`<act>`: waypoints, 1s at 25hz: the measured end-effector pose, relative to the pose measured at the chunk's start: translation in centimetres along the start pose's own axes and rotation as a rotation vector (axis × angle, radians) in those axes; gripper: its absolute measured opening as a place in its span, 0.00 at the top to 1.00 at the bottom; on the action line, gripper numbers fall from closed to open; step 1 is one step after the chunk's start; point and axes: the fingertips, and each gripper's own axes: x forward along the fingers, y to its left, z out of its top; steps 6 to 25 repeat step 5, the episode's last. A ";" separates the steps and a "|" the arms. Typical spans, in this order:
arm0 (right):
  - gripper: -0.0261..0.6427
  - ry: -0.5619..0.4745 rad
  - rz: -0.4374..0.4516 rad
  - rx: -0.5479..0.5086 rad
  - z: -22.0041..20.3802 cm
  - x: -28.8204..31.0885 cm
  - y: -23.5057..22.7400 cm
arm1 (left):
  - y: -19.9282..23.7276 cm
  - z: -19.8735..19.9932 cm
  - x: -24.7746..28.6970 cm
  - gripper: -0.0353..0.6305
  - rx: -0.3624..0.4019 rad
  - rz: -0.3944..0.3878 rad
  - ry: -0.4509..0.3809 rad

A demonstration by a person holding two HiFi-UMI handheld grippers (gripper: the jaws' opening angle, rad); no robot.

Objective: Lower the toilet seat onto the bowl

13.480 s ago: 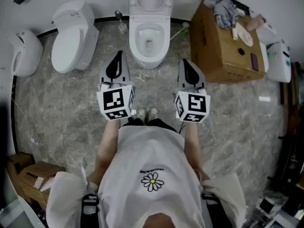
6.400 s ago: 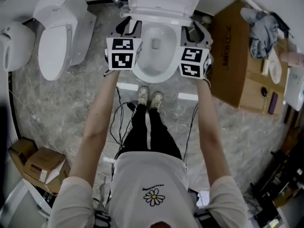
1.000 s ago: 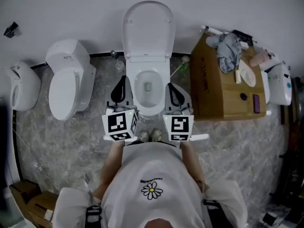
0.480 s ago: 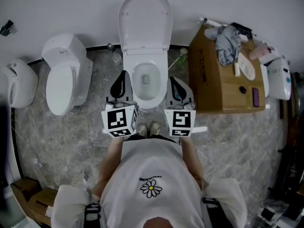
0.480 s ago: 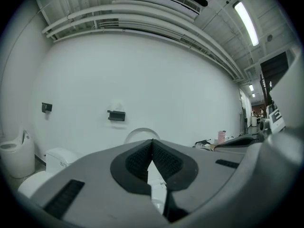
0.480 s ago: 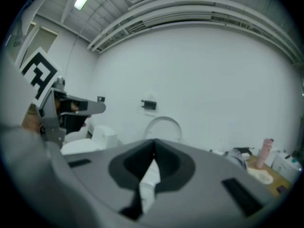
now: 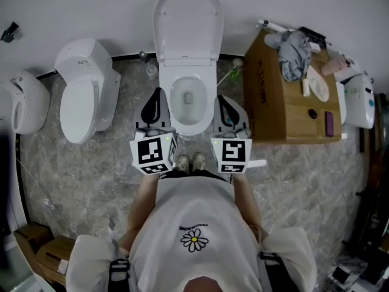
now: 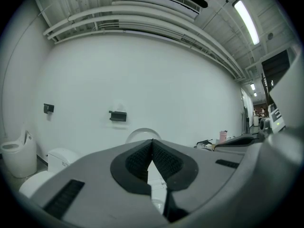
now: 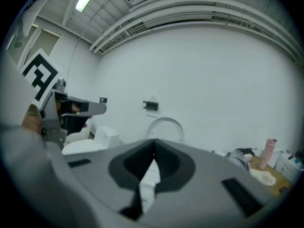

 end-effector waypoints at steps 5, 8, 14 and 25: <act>0.92 -0.004 0.004 0.008 -0.2 0.0 -0.3 | -0.5 0.2 0.0 0.91 0.000 0.001 -0.010; 0.92 -0.004 0.004 0.008 -0.2 0.0 -0.3 | -0.5 0.2 0.0 0.91 0.000 0.001 -0.010; 0.92 -0.004 0.004 0.008 -0.2 0.0 -0.3 | -0.5 0.2 0.0 0.91 0.000 0.001 -0.010; 0.92 -0.004 0.004 0.008 -0.2 0.0 -0.3 | -0.5 0.2 0.0 0.91 0.000 0.001 -0.010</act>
